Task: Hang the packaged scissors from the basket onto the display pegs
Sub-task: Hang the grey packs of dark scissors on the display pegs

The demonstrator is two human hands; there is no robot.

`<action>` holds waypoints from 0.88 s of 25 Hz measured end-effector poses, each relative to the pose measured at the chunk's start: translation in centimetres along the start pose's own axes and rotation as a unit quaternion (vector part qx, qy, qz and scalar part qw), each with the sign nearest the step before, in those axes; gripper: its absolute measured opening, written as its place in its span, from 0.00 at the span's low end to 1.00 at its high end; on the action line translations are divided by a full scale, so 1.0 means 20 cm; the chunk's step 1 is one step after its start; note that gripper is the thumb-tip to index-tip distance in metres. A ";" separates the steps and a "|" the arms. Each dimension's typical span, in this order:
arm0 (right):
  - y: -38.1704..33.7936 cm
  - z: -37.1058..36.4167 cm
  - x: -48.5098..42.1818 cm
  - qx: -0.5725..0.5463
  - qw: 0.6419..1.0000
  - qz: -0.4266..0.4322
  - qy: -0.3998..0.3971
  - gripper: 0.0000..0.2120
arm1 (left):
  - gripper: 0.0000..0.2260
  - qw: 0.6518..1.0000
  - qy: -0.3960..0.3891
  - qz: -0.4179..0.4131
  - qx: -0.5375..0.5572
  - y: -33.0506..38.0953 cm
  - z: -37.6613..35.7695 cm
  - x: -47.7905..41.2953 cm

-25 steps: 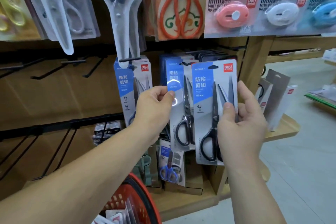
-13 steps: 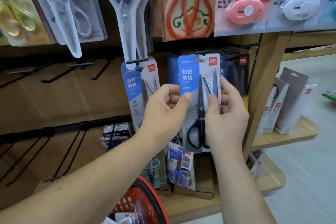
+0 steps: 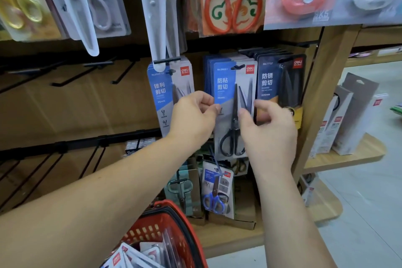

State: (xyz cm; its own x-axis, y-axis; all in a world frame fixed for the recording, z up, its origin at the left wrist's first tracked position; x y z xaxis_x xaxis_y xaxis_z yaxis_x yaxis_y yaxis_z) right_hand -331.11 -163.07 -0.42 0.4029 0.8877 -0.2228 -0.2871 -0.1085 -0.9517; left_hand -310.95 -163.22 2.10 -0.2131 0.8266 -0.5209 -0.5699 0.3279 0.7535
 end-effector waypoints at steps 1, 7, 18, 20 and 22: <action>0.03 -0.05 0.00 0.010 0.999 -0.016 -0.050 0.19 | 0.05 1.000 0.001 0.004 -0.003 -0.02 0.00 0.00; 0.15 -0.24 0.06 0.019 0.986 -0.052 -0.155 0.31 | 0.05 1.000 -0.023 0.014 0.007 -0.15 0.07 0.12; 0.11 -0.20 0.15 0.062 0.979 -0.059 -0.186 0.27 | 0.07 0.994 -0.052 0.082 0.051 -0.22 0.31 0.49; 0.06 -0.19 0.25 0.098 0.978 -0.035 -0.183 0.19 | 0.07 0.988 -0.081 0.110 0.069 -0.24 0.38 0.64; 0.03 -0.20 0.41 0.148 0.966 -0.008 -0.214 0.18 | 0.10 0.978 -0.124 0.136 0.093 -0.24 0.46 0.84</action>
State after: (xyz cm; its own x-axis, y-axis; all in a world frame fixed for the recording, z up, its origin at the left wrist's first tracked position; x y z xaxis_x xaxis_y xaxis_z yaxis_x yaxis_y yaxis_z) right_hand -324.49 -157.69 -3.64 0.0325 0.9986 -0.0407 -0.5447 -0.0164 -0.8385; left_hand -304.47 -146.74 -6.64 -0.1248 0.9729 -0.1948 -0.3590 0.1388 0.9230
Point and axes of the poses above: each hand's wrist, its own x-axis away from the middle knuckle, its own z-axis out of the back of the hand, y = z × x, the point moved 9 cm from there along -x, towards the middle knuckle, and after that the axes turned 13 degrees about -z, right-handed, at the moved point
